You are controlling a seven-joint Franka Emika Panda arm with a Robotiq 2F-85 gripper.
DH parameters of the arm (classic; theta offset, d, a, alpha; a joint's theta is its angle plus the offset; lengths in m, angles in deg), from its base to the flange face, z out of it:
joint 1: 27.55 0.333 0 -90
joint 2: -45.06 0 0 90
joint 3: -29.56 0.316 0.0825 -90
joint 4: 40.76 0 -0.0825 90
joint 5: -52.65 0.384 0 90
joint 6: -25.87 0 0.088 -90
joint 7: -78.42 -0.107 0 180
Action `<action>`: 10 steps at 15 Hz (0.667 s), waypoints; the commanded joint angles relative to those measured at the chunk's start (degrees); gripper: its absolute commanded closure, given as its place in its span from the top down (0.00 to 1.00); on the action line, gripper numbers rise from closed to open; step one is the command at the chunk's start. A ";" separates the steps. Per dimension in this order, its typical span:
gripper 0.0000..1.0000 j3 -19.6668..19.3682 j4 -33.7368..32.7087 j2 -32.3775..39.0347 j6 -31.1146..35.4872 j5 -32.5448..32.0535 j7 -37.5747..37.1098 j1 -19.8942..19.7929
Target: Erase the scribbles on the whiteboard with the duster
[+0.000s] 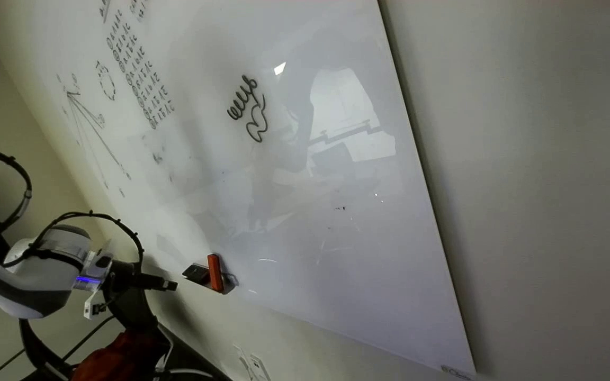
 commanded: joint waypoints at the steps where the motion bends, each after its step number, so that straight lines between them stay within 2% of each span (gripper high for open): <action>1: 1.00 0.42 -0.04 0.07 -0.13 0.08 0.15 -0.37; 4: 1.00 0.43 -0.04 0.09 -0.13 0.09 0.15 -0.36; 5: 1.00 0.14 -0.54 0.37 -1.27 -1.82 -2.56 0.23; 7: 1.00 -0.59 -2.41 2.09 -3.62 -9.50 -13.43 1.72; 10: 1.00 0.33 -4.17 4.52 -8.01 -19.43 -26.85 2.18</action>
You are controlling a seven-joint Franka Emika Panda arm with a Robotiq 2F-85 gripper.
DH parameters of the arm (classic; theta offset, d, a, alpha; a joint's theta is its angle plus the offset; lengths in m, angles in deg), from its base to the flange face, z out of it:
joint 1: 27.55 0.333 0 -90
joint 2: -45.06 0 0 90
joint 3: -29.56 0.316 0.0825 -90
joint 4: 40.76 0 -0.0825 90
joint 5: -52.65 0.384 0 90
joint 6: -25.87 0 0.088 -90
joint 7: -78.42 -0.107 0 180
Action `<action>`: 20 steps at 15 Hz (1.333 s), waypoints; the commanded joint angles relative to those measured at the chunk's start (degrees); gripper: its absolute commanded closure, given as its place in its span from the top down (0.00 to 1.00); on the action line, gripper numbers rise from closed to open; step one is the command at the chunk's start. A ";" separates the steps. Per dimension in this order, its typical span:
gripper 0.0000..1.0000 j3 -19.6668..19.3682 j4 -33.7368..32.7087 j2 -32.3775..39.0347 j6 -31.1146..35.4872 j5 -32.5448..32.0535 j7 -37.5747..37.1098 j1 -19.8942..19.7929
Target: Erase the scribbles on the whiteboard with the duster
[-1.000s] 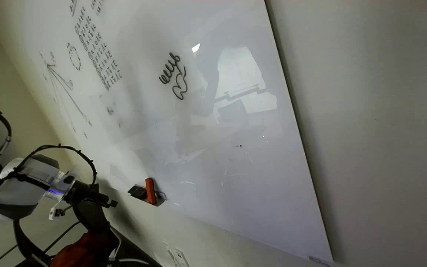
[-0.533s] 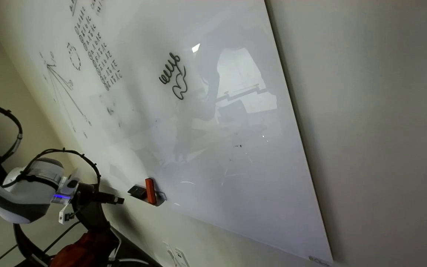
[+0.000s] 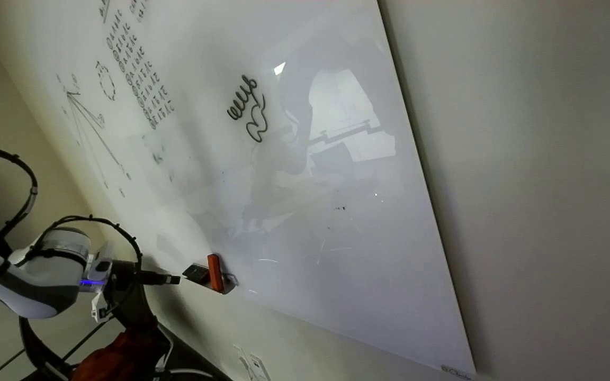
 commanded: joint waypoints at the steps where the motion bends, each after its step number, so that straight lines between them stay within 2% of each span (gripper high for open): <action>1: 1.00 0.63 -3.20 4.28 -6.73 -10.36 -15.10 1.53; 3: 1.00 1.40 -3.85 6.52 -9.97 -14.41 -20.92 1.47; 6: 1.00 2.15 -4.28 9.51 -11.94 -20.43 -25.39 0.58; 10: 1.00 2.51 -5.09 11.41 -9.18 -24.95 -24.49 -1.49; 18: 1.00 3.55 -4.51 11.33 -10.40 -23.85 -24.17 -2.11; 20: 1.00 3.37 -5.24 11.53 -7.75 -25.87 -23.10 -2.88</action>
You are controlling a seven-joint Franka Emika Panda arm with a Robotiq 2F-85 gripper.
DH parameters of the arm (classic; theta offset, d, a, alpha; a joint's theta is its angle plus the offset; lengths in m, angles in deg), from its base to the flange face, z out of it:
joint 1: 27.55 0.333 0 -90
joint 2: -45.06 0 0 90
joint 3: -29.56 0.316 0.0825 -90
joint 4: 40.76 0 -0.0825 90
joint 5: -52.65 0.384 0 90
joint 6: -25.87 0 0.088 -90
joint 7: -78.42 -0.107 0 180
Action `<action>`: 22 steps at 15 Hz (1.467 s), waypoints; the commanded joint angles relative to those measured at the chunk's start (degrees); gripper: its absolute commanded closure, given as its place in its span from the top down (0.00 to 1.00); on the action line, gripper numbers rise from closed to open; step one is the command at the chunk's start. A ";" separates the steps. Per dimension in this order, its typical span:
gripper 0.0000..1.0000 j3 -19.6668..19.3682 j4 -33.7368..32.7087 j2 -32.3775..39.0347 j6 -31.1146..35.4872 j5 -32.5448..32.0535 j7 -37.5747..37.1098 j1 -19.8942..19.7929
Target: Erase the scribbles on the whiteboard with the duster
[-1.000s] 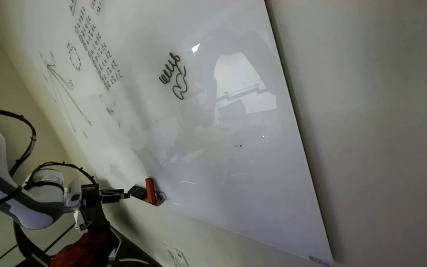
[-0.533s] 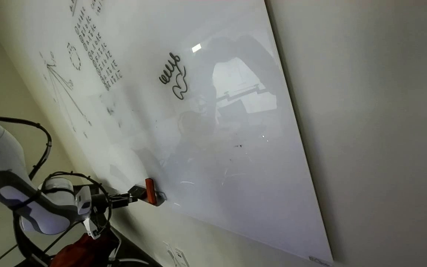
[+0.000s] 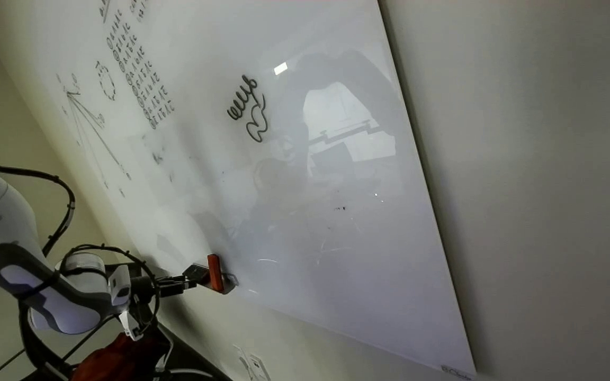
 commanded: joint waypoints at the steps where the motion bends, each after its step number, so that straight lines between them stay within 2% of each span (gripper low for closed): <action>1: 1.00 0.87 -0.88 0.18 2.64 -2.80 1.27 -1.96; 7: 1.00 0.71 -2.39 0.81 0.64 -4.05 0.57 -2.62; 14: 1.00 0.34 -4.15 2.18 3.57 -6.78 1.29 -4.84; 22: 1.00 0.54 -6.39 5.66 3.38 -9.52 1.39 -5.71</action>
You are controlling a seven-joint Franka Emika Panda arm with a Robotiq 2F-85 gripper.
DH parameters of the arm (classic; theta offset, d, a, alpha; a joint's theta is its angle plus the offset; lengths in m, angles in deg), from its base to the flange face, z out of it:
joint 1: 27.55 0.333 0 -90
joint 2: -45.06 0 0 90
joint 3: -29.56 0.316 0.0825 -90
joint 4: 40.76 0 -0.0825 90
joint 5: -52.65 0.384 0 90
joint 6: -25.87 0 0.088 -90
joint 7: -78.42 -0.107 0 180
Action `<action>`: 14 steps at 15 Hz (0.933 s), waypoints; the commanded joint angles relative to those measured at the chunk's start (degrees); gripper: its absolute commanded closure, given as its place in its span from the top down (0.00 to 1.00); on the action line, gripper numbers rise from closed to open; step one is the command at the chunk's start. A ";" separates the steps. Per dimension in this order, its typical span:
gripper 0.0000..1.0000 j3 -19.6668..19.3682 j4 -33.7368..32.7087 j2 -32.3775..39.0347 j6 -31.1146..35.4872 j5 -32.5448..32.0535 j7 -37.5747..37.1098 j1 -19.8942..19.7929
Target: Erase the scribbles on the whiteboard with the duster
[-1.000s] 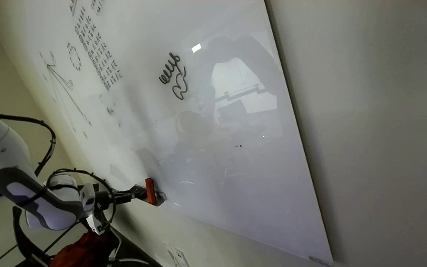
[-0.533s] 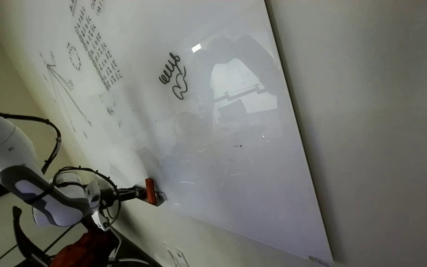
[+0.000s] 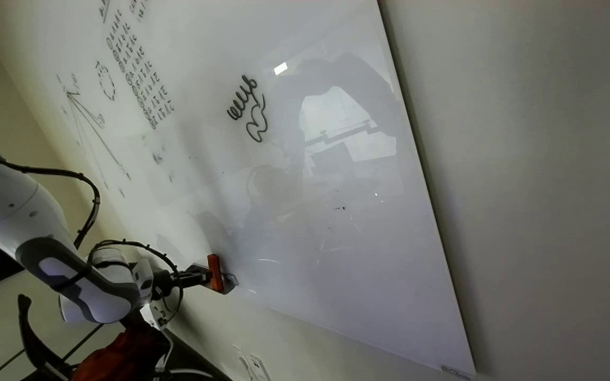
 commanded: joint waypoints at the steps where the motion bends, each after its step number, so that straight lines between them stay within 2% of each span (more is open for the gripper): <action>1: 1.00 0.46 -2.42 2.02 1.45 -1.47 1.17 -0.98; 14: 1.00 0.25 -5.80 5.01 0.48 -0.76 1.13 -1.31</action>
